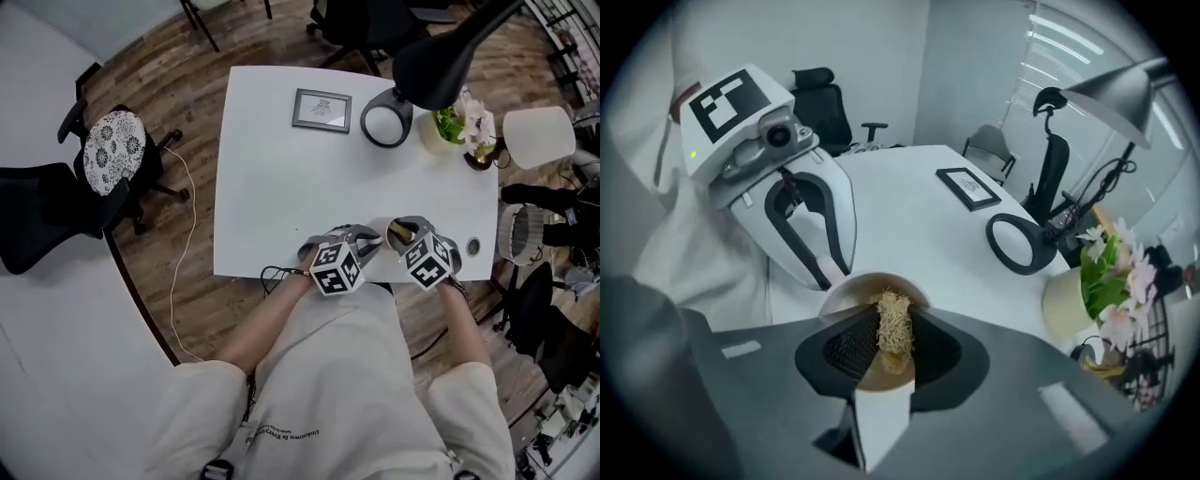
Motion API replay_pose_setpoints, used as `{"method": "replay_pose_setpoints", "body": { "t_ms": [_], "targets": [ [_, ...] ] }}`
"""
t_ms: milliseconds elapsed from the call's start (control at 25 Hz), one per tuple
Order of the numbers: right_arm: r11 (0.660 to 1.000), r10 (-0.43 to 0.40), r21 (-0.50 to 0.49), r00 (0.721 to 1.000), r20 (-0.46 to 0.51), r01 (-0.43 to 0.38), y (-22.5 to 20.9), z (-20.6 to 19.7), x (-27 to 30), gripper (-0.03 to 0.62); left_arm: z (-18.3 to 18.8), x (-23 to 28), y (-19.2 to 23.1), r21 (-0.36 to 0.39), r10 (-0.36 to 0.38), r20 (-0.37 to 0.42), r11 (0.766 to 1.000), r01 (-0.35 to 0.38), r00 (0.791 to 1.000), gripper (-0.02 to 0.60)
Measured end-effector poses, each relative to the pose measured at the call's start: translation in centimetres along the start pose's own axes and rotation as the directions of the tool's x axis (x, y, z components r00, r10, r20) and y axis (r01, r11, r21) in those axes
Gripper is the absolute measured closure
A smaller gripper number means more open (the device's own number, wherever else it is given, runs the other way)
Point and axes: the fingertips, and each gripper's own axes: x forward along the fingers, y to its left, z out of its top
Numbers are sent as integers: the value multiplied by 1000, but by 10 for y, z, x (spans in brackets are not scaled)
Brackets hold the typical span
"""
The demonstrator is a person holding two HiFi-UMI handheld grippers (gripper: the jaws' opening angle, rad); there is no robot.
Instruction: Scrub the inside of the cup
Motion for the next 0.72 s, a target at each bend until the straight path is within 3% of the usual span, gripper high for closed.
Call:
{"method": "replay_pose_setpoints", "body": {
  "t_ms": [200, 360, 720],
  "targets": [
    [992, 54, -108, 991, -120, -67, 4, -3, -1, 485, -3, -2, 0, 16, -3, -5, 1000, 3, 1000, 531],
    [986, 110, -104, 981, -161, -128, 7, -7, -7, 485, -2, -1, -1, 21, -6, -9, 1000, 6, 1000, 531],
    [982, 153, -82, 974, -169, -168, 14, -11, -17, 485, -5, -1, 2, 11, -4, -20, 1000, 4, 1000, 531]
  ]
}}
